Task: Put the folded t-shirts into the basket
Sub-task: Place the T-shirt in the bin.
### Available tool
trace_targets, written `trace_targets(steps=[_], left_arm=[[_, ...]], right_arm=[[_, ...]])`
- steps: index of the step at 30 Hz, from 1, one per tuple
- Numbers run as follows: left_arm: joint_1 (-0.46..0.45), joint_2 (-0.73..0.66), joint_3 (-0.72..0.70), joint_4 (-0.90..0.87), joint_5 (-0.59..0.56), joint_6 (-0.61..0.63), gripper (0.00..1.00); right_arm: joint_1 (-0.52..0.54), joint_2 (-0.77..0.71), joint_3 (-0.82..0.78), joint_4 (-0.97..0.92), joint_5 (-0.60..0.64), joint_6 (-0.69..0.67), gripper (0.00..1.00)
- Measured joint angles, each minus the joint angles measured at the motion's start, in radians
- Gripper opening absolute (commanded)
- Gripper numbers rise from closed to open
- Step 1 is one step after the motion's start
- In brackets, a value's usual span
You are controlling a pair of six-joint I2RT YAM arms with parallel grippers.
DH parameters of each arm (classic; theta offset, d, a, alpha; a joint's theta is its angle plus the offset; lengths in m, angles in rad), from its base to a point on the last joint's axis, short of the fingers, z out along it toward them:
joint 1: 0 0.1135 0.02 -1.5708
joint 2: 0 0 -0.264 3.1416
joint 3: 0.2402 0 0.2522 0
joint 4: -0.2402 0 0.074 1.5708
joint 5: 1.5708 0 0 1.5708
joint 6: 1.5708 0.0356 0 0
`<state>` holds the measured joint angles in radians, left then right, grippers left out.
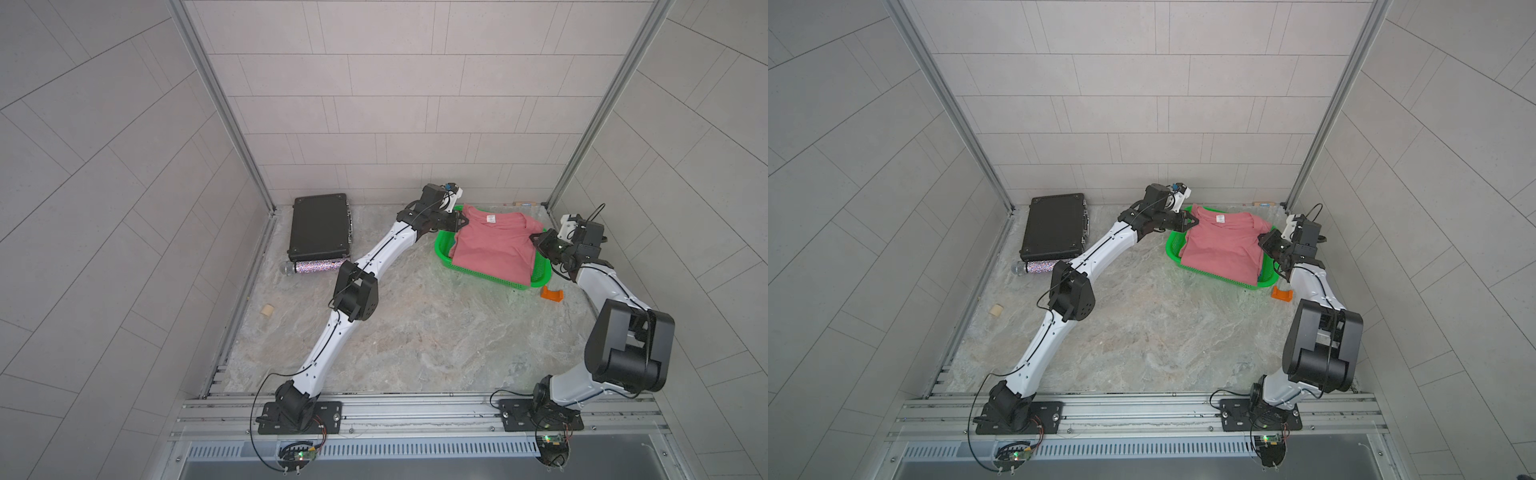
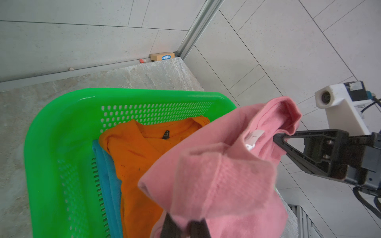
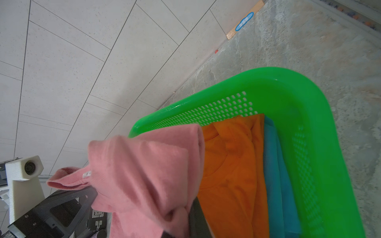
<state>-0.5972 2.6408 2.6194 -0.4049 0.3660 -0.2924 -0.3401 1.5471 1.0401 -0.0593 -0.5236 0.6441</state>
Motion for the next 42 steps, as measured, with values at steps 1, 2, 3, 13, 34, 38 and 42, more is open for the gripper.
trace_targets(steps=[1, 2, 3, 13, 34, 38, 42], left_arm=[[0.0, 0.006, 0.005, 0.002, -0.007, 0.0, 0.02], [0.0, 0.013, 0.009, 0.006, -0.013, 0.0, 0.02], [0.0, 0.018, 0.01, 0.01, -0.018, -0.001, 0.02], [-0.011, 0.062, 0.063, 0.017, -0.07, -0.031, 0.03], [-0.026, 0.114, 0.103, 0.029, -0.139, -0.029, 0.31], [-0.027, 0.115, 0.112, 0.034, -0.177, -0.019, 0.63], [-0.027, 0.114, 0.112, 0.026, -0.211, -0.016, 0.67]], right_arm=[[0.0, 0.006, 0.002, 0.004, -0.001, 0.0, 0.0], [0.0, 0.012, 0.004, 0.008, -0.003, 0.0, 0.0], [0.0, 0.017, 0.005, 0.011, -0.004, 0.0, 0.0], [0.0, 0.078, 0.039, 0.033, -0.015, 0.001, 0.0], [-0.01, 0.161, 0.047, 0.072, -0.019, 0.0, 0.0], [-0.014, 0.182, 0.051, 0.071, -0.019, 0.0, 0.04], [-0.015, 0.227, 0.088, 0.065, -0.019, 0.002, 0.2]])
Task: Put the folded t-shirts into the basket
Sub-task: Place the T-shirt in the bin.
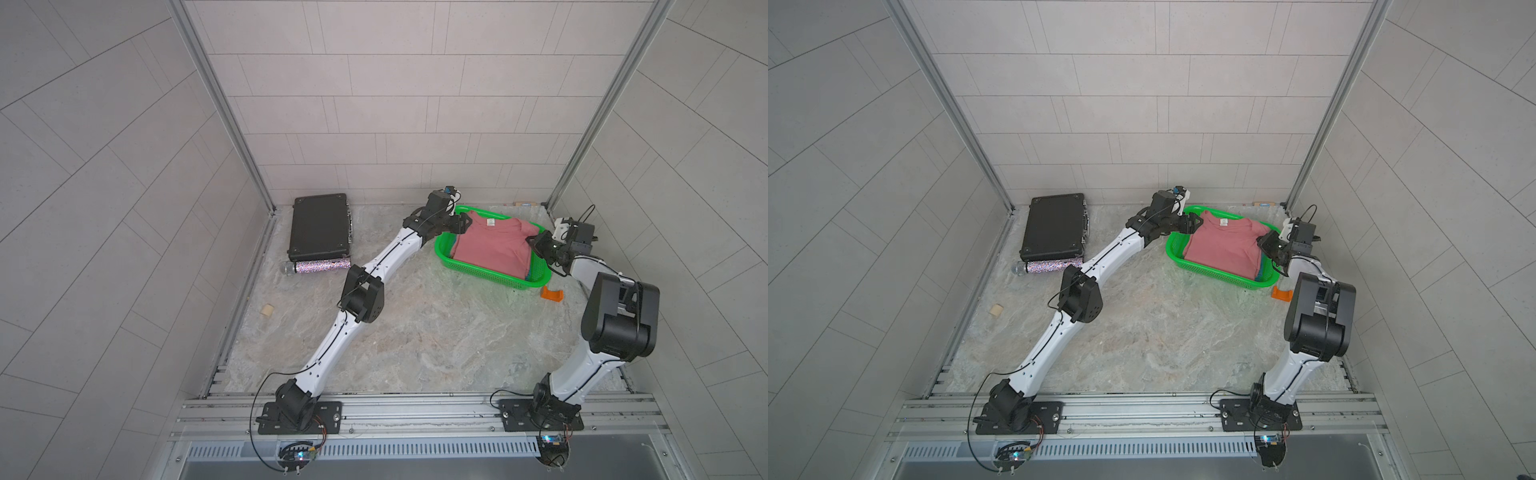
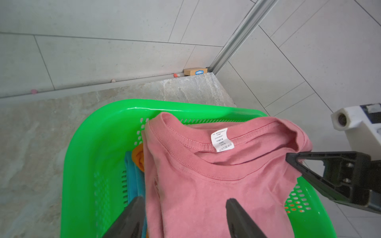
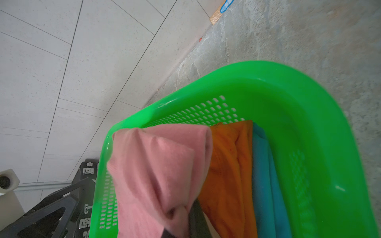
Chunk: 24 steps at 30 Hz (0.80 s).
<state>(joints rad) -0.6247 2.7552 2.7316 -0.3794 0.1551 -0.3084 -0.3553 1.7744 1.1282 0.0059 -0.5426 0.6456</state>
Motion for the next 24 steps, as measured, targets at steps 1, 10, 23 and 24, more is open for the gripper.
trace_targets(steps=[1, 10, 23, 24], left_arm=[[0.0, 0.0, 0.0, -0.003, -0.005, 0.002, 0.67], [0.023, -0.069, -0.042, -0.076, 0.014, 0.036, 0.8], [0.105, -0.51, -0.252, -0.133, 0.036, 0.11, 1.0], [0.112, -0.542, -0.278, -0.134, 0.034, 0.115, 1.0]], right_arm=[[0.0, 0.014, 0.013, -0.003, 0.001, 0.001, 0.26], [-0.005, 0.08, 0.12, -0.115, 0.053, -0.037, 0.49], [-0.005, -0.111, 0.18, -0.32, 0.153, -0.121, 0.96], [-0.005, -0.135, 0.179, -0.327, 0.154, -0.124, 0.99]])
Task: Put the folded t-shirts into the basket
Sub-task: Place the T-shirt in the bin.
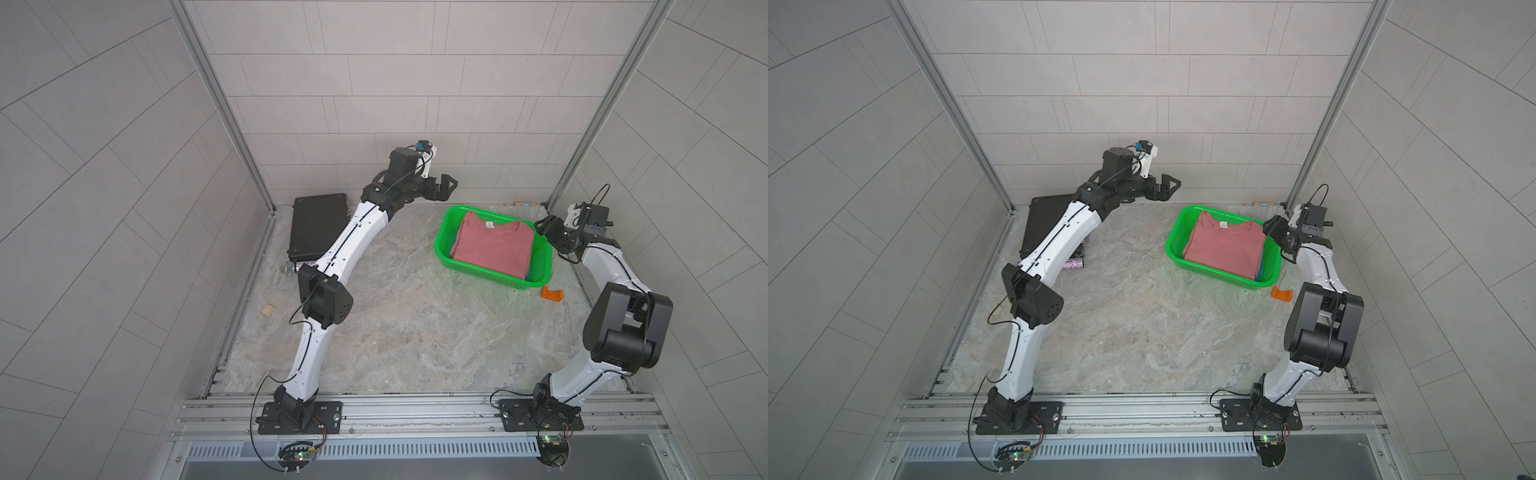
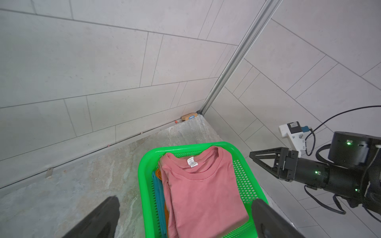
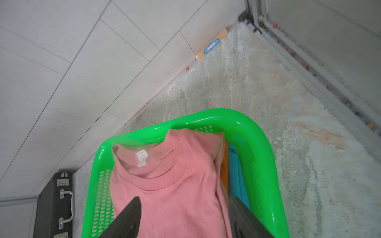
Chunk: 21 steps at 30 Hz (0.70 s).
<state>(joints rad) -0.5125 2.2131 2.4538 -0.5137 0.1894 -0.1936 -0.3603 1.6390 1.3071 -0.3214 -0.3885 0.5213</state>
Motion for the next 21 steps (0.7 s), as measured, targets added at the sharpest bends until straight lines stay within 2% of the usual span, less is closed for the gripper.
trace_targets(steps=[12, 21], left_arm=[[0.014, -0.27, -0.31, -0.069, -0.056, 0.056, 1.0], [0.074, -0.515, -0.565, -0.095, -0.06, 0.097, 1.0]], right_arm=[[0.033, -0.338, -0.064, -0.054, 0.029, -0.037, 1.0], [0.275, -0.65, -0.187, 0.007, 0.145, -0.137, 1.0]])
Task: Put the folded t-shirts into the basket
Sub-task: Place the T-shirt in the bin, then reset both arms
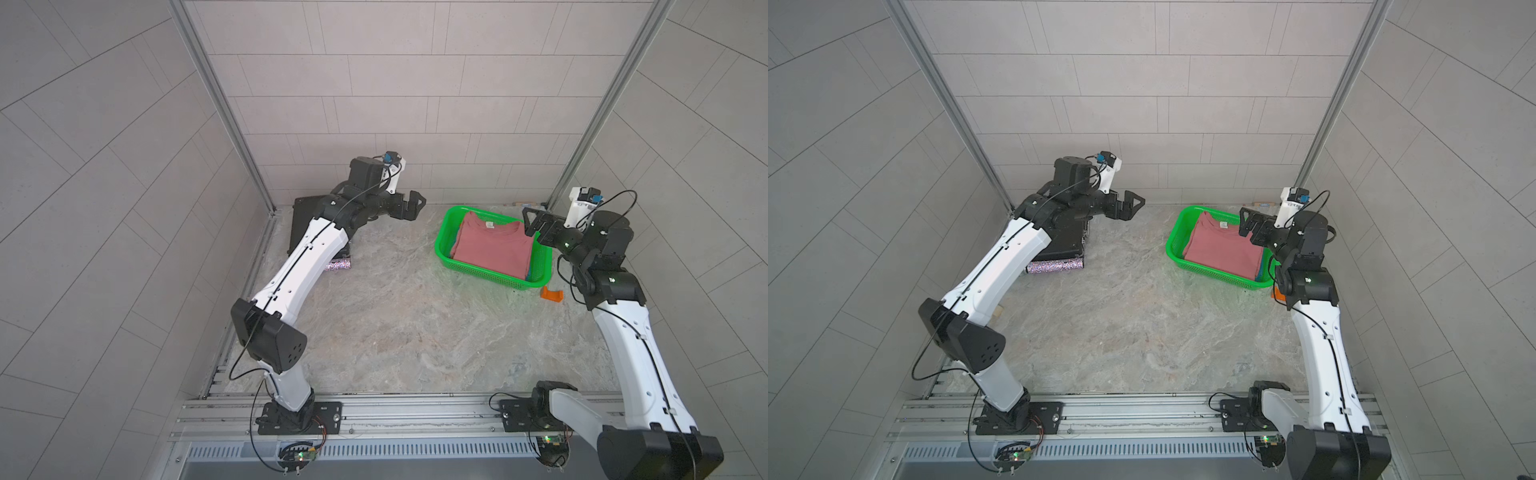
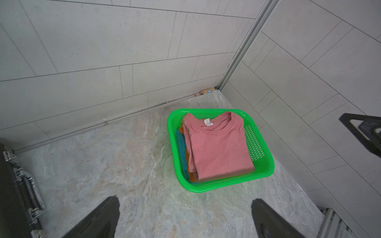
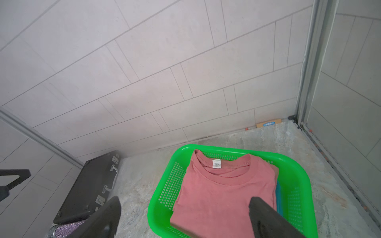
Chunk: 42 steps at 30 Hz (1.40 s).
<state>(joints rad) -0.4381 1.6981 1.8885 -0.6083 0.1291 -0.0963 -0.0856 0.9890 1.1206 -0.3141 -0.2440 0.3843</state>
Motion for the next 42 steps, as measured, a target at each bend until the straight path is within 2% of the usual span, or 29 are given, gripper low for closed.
trace_targets(steps=[7, 14, 20, 24, 28, 32, 36, 42], left_arm=[[0.11, -0.188, -0.272, 0.003, -0.048, 0.022, 1.0], [0.323, -0.371, -0.608, 0.059, -0.101, 0.02, 1.0], [0.489, -0.428, -0.87, 0.15, -0.14, 0.019, 1.0], [0.544, -0.443, -1.006, 0.231, -0.158, 0.018, 1.0], [0.565, -0.449, -1.077, 0.316, -0.162, 0.019, 1.0], [0.567, -0.453, -1.127, 0.419, -0.158, 0.038, 1.0], [0.568, -0.453, -1.173, 0.507, -0.155, 0.063, 1.0], [0.569, -0.452, -1.234, 0.596, -0.138, 0.082, 1.0]], right_arm=[[0.026, -0.152, -0.171, 0.068, 0.054, -0.06, 1.0], [0.027, -0.23, -0.376, 0.135, 0.085, -0.225, 1.0], [0.027, -0.249, -0.578, 0.269, 0.22, -0.284, 1.0], [0.027, -0.237, -0.703, 0.371, 0.301, -0.294, 1.0], [0.027, -0.176, -0.798, 0.537, 0.333, -0.309, 1.0], [0.027, -0.025, -0.889, 0.775, 0.311, -0.332, 1.0], [0.029, 0.13, -0.904, 0.922, 0.266, -0.352, 1.0], [0.031, 0.259, -0.895, 1.097, 0.229, -0.349, 1.0]])
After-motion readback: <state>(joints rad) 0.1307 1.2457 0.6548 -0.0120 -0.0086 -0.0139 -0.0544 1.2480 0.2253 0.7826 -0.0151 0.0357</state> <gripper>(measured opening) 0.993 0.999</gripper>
